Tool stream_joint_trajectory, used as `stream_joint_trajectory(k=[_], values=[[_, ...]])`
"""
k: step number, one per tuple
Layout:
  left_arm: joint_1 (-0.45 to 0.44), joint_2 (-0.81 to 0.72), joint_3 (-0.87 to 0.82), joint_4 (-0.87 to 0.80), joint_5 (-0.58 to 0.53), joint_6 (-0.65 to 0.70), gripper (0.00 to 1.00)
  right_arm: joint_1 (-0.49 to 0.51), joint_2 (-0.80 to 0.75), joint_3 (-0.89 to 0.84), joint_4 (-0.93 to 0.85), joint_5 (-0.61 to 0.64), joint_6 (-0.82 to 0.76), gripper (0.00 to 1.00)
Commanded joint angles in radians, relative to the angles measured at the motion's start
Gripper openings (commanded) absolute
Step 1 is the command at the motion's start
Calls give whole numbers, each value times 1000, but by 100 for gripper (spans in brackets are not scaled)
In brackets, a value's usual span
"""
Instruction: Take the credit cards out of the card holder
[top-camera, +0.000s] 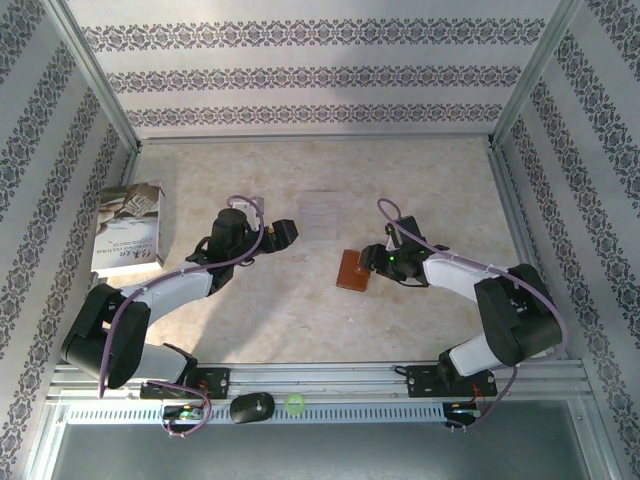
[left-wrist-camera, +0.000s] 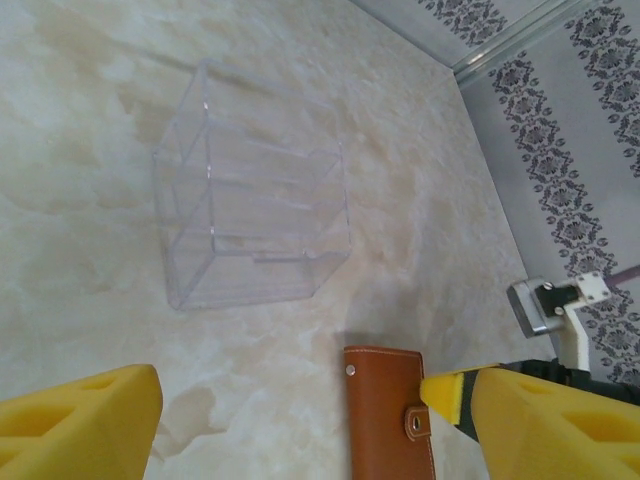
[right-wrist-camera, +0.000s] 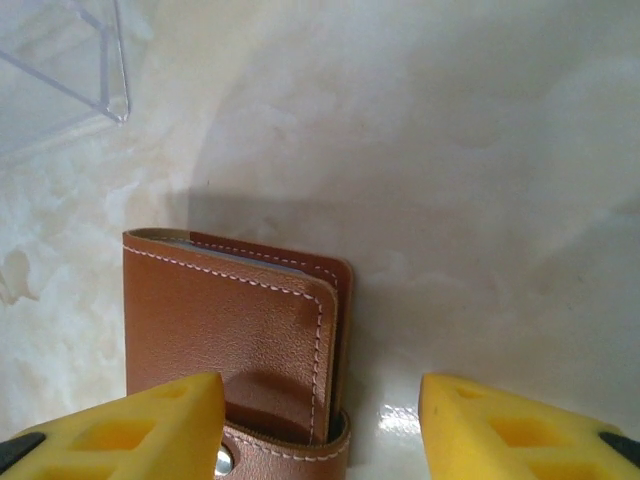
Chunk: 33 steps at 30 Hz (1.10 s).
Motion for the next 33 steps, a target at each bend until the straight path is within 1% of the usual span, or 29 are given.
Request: stream_joint_trajectory(k=[1,2,4,6,10,14,16,20,25,29,33], values=[[3,-11,-19,56,30,-13,81,10,36,28,33,-7,4,52],[3,-15,-27,65,32,-18,80,10,48,28,39,-7,4,52],[3,-20,-42,84,35,-30,78,11,71,30,56,-23,1,47],[3,-21,-56,109,52,-40,76,13,85,31,76,-43,-6,37],[0,-35,-78,145,80,-54,75,13,73,36,94,-64,-36,20],[-3,-61,-98,169,105,-53,81,14,25,45,91,-95,-84,0],[-7,-62,-107,197,128,-62,86,16,-24,48,82,-111,-99,0],[-11,-38,-156,362,179,-108,93,48,-146,65,59,-135,-133,0],[-9,-4,-144,418,251,-123,93,70,-232,125,60,-231,-133,0],[-8,25,-166,602,298,-173,91,84,-257,178,100,-321,-91,0],[-4,31,-191,773,319,-223,86,87,-271,201,191,-400,-20,0]])
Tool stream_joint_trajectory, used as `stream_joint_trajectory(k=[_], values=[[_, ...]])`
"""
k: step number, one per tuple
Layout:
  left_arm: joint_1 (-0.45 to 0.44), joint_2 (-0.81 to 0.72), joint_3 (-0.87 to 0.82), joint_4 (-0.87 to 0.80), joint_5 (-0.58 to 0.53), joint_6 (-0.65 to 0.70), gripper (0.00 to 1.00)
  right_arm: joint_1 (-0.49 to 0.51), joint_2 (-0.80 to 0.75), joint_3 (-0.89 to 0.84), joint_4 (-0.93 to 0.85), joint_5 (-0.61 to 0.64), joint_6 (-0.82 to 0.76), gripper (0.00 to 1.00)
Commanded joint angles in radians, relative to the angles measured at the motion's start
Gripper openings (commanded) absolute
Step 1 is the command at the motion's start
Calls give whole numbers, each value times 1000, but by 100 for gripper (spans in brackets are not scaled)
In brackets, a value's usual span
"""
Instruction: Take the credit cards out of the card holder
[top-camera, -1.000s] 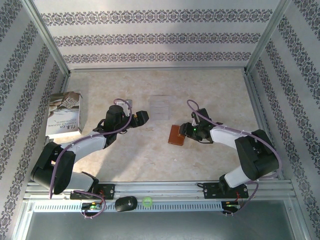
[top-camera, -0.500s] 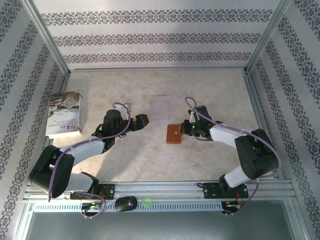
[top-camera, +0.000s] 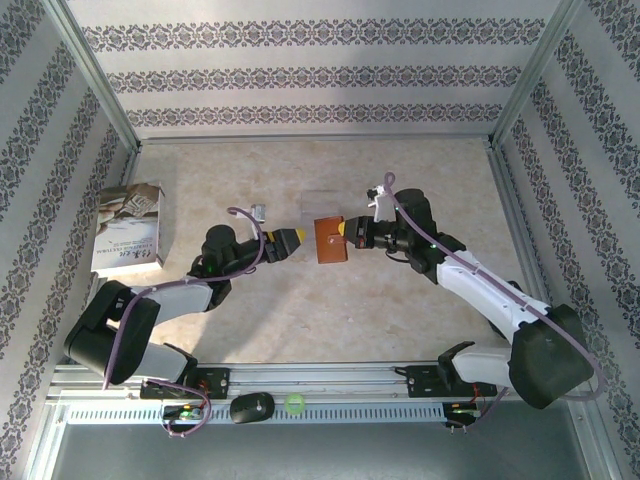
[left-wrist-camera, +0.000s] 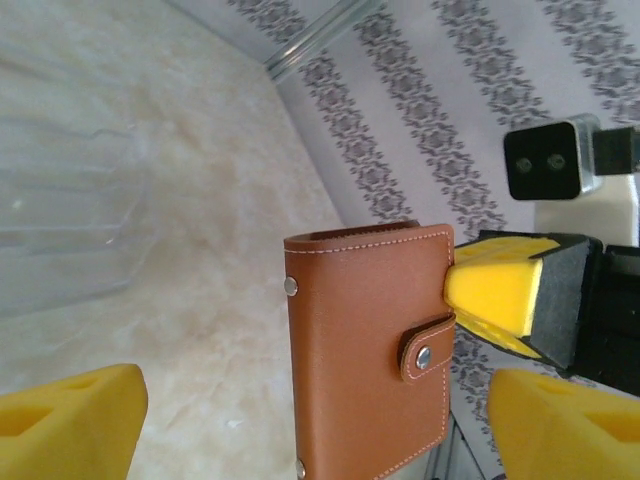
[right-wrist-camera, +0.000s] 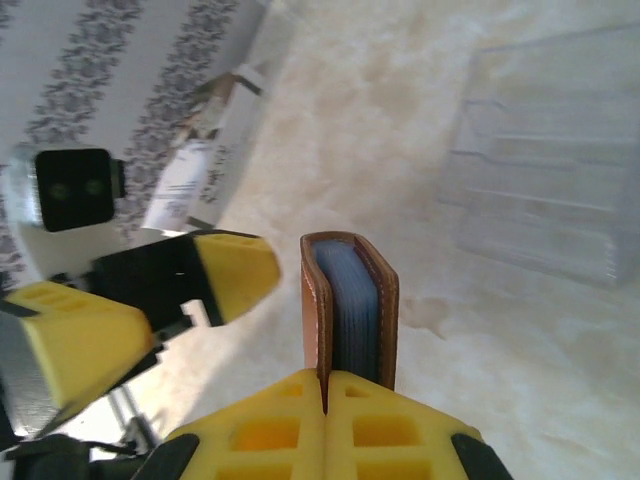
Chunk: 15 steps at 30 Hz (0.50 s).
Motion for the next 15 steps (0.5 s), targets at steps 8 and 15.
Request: stream_joint_trajectory(k=[8,15], values=[[1,-19,-12,318,84,-111,75,53,-2,65,206,-163,138,0],[1,-48,-10,332,91,-135,55,76,46,68,274,-179,185,0]])
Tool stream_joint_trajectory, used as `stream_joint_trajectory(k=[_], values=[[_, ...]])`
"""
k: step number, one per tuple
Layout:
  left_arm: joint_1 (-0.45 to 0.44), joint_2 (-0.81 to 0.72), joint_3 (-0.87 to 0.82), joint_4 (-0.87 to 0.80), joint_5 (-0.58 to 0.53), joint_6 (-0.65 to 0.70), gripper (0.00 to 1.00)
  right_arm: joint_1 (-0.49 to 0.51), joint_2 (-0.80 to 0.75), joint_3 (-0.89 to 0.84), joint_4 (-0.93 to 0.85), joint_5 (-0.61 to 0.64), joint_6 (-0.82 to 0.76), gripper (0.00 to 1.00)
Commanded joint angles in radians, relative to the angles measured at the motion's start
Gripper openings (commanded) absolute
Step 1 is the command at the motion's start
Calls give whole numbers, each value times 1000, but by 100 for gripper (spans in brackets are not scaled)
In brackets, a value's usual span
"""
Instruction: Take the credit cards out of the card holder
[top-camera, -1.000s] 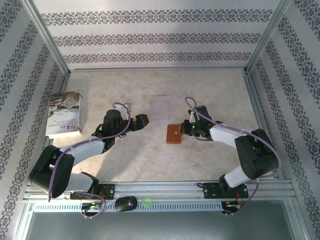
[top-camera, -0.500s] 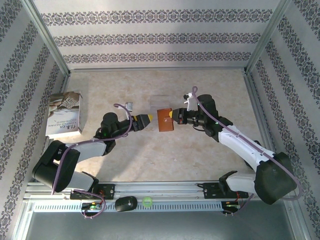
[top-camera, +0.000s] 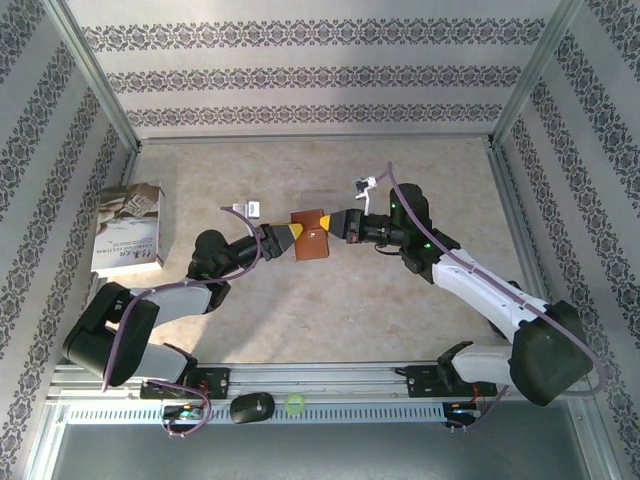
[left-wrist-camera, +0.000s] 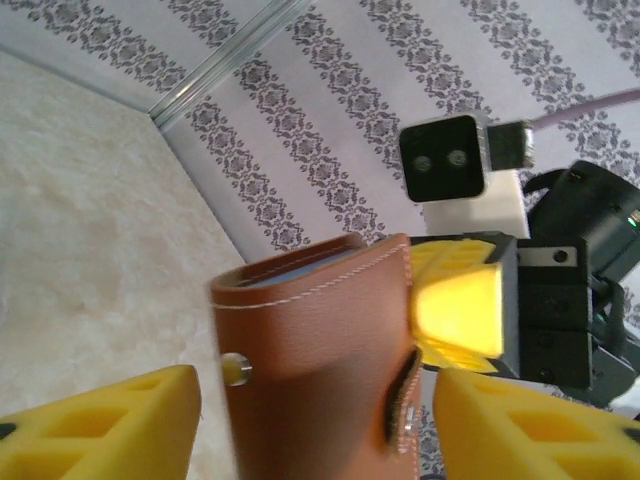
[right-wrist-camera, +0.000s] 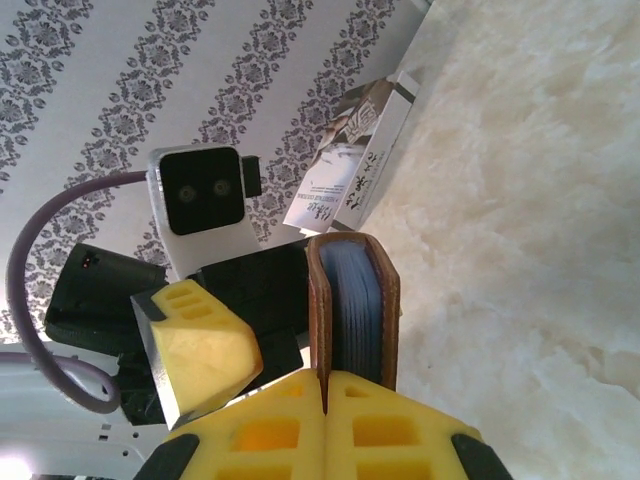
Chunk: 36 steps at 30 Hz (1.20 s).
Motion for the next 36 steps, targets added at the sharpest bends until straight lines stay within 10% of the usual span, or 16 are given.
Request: stream_joint_trajectory(k=[1,7,9,12,16,36], values=[[1,-39,4,84,23,-26,48,16,23,33,78,-25,32,0],[-5,-136,20,-82,-20,19,7,21,22,42,-18,65,19,2],[-19,-184,29,-170,-59,52,0,21,0,47,-98,149,3,23],[-48,-287,73,-490,-212,132,0,31,-56,48,-203,287,-28,49],[-105,-382,116,-741,-432,192,0,114,-104,86,-323,480,-112,60],[-160,-384,257,-954,-561,146,0,371,133,388,-568,750,-342,66]])
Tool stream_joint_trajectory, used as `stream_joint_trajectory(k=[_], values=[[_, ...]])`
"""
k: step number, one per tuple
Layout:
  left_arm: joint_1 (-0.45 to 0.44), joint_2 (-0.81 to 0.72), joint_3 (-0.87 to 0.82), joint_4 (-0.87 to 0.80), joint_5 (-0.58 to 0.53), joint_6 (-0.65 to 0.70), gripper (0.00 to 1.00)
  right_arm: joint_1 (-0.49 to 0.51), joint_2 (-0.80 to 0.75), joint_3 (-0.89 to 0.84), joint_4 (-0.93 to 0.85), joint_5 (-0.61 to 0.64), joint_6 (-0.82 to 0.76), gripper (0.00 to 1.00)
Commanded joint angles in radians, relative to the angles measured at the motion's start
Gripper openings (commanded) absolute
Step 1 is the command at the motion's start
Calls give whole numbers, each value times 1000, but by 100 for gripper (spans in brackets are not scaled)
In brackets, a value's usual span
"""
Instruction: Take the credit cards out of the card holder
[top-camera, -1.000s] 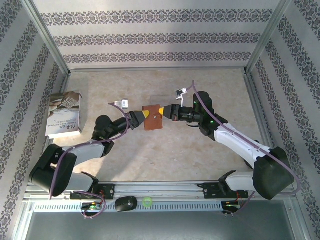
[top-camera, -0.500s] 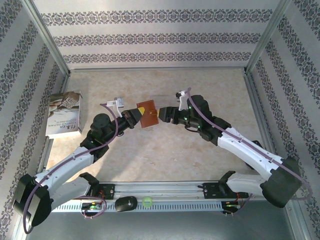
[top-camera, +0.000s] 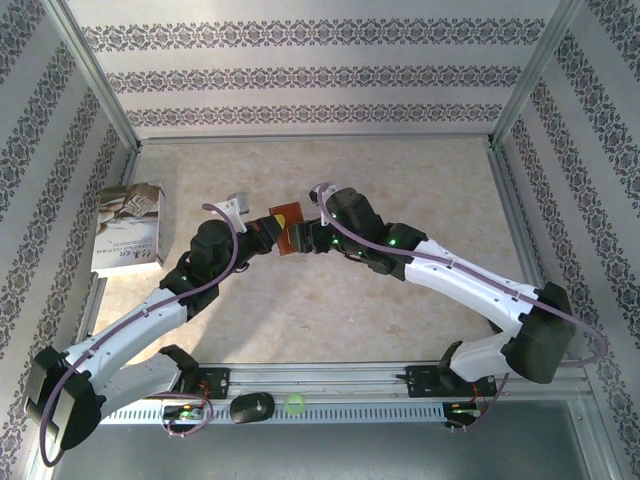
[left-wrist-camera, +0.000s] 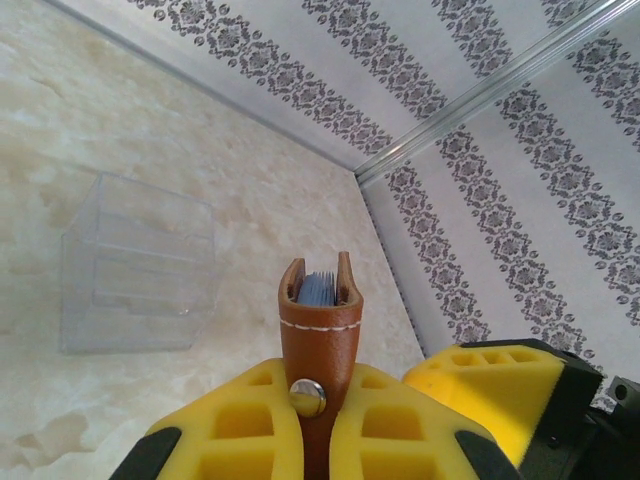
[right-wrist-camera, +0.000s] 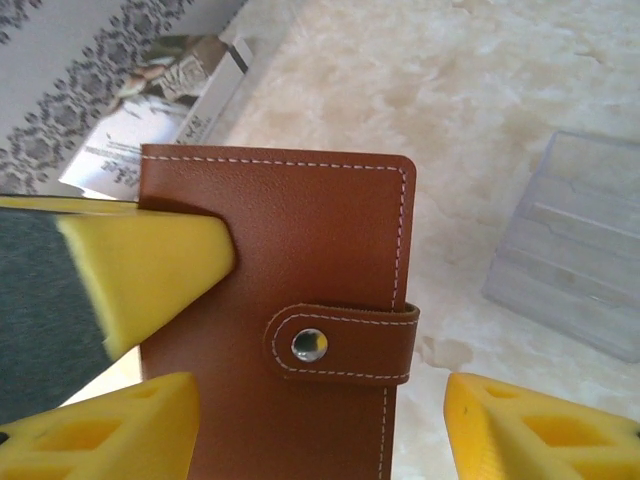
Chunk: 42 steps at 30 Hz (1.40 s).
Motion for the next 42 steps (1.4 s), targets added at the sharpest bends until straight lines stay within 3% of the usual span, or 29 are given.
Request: stream_joint_trajectory(k=[1,8,13,22,28,36,42], values=[[-15,-6,50,-3,2,-4,0,15,17,48,-37,52,-47,66],[-16,-19,57,-9,18,-4,0,15,59,87,-52,75,-60,66],[-17,-23,45,-3,31,-15,0,14,88,110,-79,117,-69,60],[-17,-29,56,-19,25,-2,0,15,91,111,-90,163,-69,29],[-17,-28,50,-8,34,-11,0,15,91,104,-86,173,-74,0],[-17,-41,50,-25,37,1,0,4,61,53,-72,250,-69,0],[-16,-63,32,-35,31,23,0,-71,20,-35,-65,266,-27,0]])
